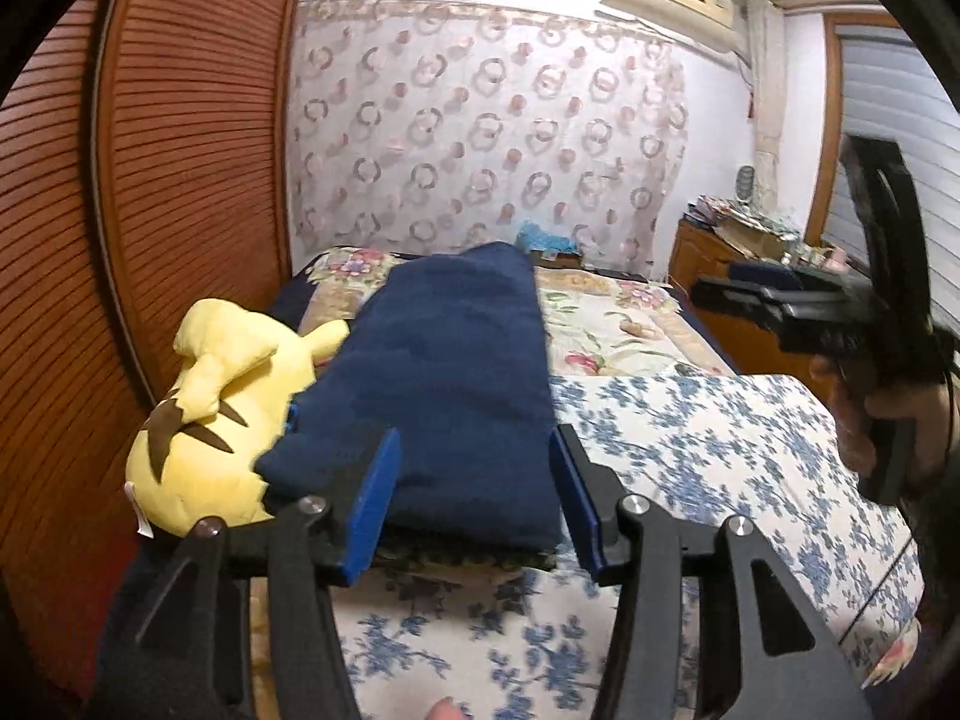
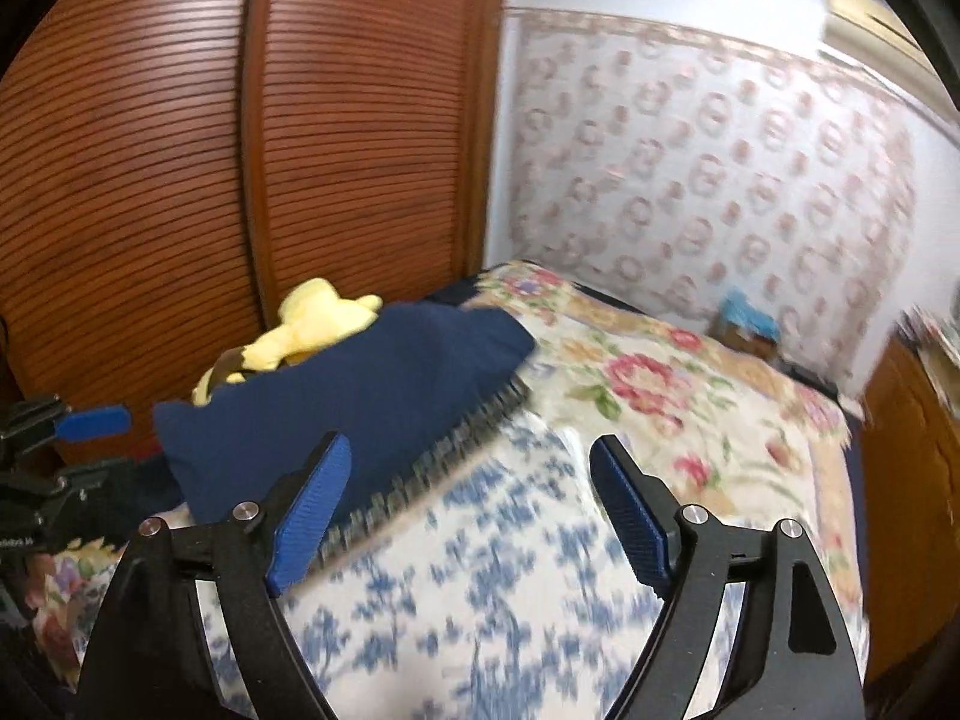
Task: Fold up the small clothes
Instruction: 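Lower the shirt onto the patterned pillow and open both tools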
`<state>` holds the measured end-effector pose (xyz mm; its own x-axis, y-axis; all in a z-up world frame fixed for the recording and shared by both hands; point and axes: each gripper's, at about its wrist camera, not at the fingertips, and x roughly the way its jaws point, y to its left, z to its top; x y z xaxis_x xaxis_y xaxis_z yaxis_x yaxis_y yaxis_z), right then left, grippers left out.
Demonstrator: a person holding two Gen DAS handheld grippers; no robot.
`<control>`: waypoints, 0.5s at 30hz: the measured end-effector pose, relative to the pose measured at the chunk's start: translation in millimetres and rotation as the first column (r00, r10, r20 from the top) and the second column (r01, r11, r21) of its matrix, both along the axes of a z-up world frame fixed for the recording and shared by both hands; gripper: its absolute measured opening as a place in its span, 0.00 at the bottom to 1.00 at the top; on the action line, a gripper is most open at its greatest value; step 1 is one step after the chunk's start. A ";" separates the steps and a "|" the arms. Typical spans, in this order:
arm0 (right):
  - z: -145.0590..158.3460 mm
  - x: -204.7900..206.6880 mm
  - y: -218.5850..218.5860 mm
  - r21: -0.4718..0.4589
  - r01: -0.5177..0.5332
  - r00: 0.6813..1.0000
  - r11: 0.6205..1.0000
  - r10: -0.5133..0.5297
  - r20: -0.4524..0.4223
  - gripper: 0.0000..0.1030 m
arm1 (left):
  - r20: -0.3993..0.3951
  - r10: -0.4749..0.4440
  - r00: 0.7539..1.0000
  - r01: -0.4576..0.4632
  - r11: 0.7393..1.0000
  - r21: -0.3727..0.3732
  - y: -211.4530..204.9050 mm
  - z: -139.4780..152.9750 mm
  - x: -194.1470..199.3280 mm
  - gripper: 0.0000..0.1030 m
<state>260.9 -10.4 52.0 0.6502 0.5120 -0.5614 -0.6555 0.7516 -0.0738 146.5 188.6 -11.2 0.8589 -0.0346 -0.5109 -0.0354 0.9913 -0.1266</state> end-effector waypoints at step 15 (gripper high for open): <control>-4.9 -113.5 -126.8 0.090 0.274 0.959 0.958 -0.279 0.053 0.83 | 0.004 -0.120 0.993 0.119 0.990 0.075 -100.4 5.2 -21.6 0.49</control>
